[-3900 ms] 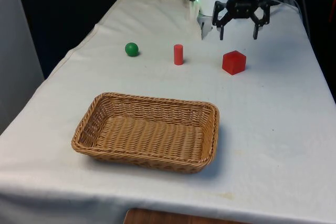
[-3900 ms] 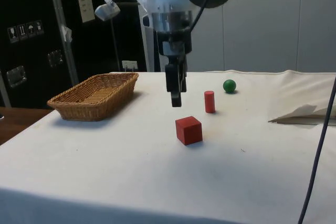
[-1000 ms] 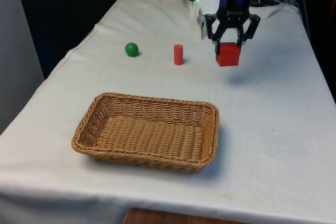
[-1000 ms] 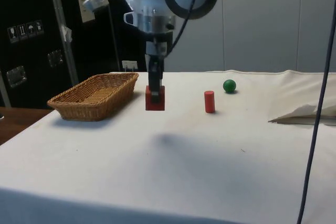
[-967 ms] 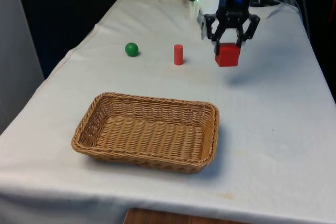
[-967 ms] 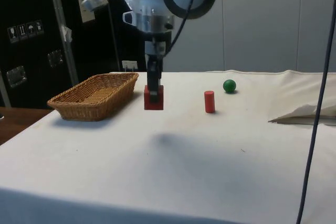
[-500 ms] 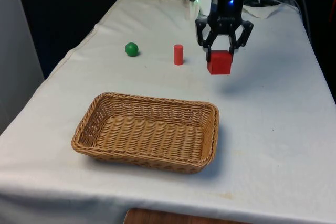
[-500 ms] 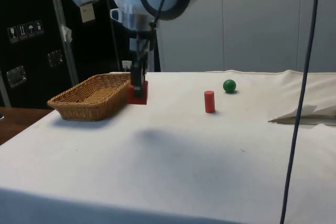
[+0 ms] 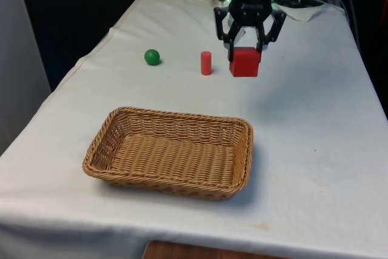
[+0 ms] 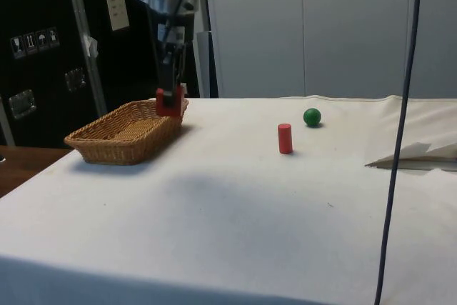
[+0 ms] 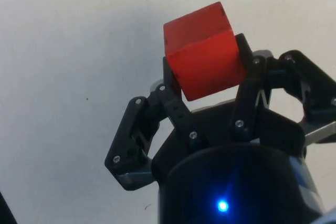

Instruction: Pick up the object to the left of the cylinder and place it into the basket.

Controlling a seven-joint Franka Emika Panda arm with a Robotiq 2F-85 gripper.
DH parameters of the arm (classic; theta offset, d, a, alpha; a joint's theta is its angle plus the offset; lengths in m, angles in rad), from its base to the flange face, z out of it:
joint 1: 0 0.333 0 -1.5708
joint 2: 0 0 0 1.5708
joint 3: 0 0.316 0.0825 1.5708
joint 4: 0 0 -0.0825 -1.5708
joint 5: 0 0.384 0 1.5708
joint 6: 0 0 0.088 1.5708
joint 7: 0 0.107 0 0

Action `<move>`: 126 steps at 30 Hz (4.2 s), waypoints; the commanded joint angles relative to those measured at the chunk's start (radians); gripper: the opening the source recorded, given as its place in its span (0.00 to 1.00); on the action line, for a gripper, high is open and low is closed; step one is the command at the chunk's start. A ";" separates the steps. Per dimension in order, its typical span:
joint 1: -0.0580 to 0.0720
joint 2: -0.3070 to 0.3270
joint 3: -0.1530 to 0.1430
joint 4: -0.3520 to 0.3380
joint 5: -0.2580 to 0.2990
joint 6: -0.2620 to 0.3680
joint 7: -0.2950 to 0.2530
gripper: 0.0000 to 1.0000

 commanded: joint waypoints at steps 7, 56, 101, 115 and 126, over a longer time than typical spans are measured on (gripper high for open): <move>-0.007 0.033 -0.011 0.067 0.005 -0.017 -0.004 0.00; -0.119 0.575 -0.108 0.576 0.441 -0.041 -0.282 0.00; -0.128 0.716 -0.155 0.686 0.519 -0.042 -0.280 1.00; -0.095 0.660 -0.194 0.659 0.515 -0.065 -0.279 1.00; -0.052 0.581 -0.237 0.603 0.510 -0.090 -0.279 1.00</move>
